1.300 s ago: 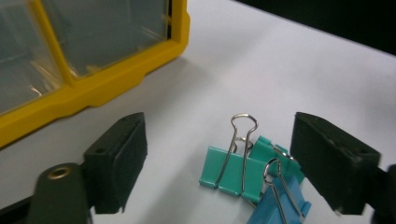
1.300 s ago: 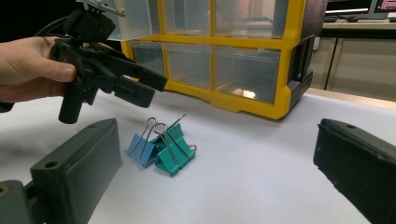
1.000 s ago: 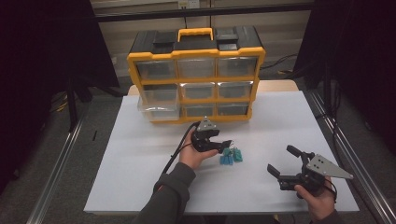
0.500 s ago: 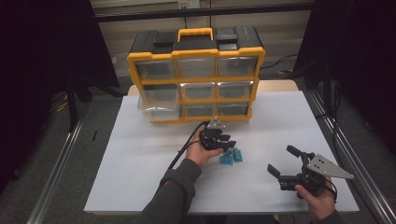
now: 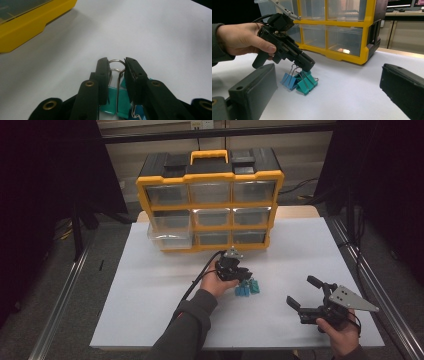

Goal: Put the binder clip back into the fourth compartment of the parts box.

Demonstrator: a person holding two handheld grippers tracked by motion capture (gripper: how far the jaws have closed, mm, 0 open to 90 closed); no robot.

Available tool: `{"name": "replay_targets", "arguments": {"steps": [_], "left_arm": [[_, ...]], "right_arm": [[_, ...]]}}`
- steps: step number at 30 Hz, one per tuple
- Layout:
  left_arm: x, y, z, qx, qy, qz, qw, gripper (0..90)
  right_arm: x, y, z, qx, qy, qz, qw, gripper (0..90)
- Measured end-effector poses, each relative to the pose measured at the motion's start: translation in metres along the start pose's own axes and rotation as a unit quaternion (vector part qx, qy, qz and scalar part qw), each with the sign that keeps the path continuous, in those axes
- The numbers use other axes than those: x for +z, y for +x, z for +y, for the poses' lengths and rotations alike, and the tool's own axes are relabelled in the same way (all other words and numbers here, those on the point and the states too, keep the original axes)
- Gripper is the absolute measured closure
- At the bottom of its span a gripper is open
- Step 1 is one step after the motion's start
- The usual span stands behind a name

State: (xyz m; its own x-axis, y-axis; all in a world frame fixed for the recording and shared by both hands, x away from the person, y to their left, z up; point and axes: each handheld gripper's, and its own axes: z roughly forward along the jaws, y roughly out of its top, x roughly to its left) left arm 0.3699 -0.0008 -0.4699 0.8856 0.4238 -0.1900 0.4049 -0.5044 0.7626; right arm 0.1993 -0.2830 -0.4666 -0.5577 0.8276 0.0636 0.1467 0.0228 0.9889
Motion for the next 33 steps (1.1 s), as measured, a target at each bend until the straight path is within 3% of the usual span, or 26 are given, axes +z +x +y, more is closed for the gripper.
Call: {"name": "replay_targets", "arguments": {"steps": [5, 11, 23, 24, 25, 26, 28, 29, 30, 33], "left_arm": [[-0.004, 0.001, 0.001, -0.003, 0.003, 0.004, 1.0000, 74.3], [-0.019, 0.002, 0.007, -0.009, -0.020, 0.006, 0.9997, 74.6], [-0.043, 0.008, 0.015, -0.015, -0.030, 0.013, 0.9994, 74.8], [-0.044, 0.006, 0.016, -0.019, -0.031, 0.029, 0.9989, 74.8], [-0.048, 0.008, 0.017, -0.013, -0.027, 0.013, 0.9995, 74.8], [-0.050, 0.008, 0.018, -0.013, -0.030, 0.010, 0.9994, 74.8], [-0.054, 0.008, 0.020, -0.013, -0.029, 0.012, 0.9994, 74.8], [-0.056, 0.007, 0.022, -0.015, -0.030, 0.028, 0.9990, 74.8], [-0.058, 0.008, 0.023, -0.016, -0.032, 0.012, 0.9993, 74.8], [-0.066, 0.008, 0.027, -0.016, -0.032, 0.010, 0.9993, 74.8]], "right_arm": [[0.000, 0.000, 0.000, 0.000, -0.001, 0.002, 1.0000, 0.3], [0.000, 0.000, 0.000, -0.001, -0.002, 0.003, 1.0000, 0.3], [0.001, 0.001, 0.000, -0.001, -0.003, 0.004, 1.0000, 0.3], [0.001, 0.001, 0.000, -0.001, -0.003, 0.003, 1.0000, 0.3], [0.001, 0.001, 0.000, -0.001, -0.004, 0.003, 1.0000, 0.3], [0.001, 0.001, 0.000, -0.001, -0.003, 0.004, 1.0000, 0.3], [0.000, 0.001, 0.000, -0.002, -0.002, 0.002, 1.0000, 0.3], [0.000, 0.001, 0.000, -0.002, -0.002, 0.002, 1.0000, 0.3], [0.000, 0.001, 0.000, -0.003, -0.002, 0.002, 1.0000, 0.3], [0.000, 0.001, 0.000, -0.002, -0.002, 0.002, 1.0000, 0.3]]}}
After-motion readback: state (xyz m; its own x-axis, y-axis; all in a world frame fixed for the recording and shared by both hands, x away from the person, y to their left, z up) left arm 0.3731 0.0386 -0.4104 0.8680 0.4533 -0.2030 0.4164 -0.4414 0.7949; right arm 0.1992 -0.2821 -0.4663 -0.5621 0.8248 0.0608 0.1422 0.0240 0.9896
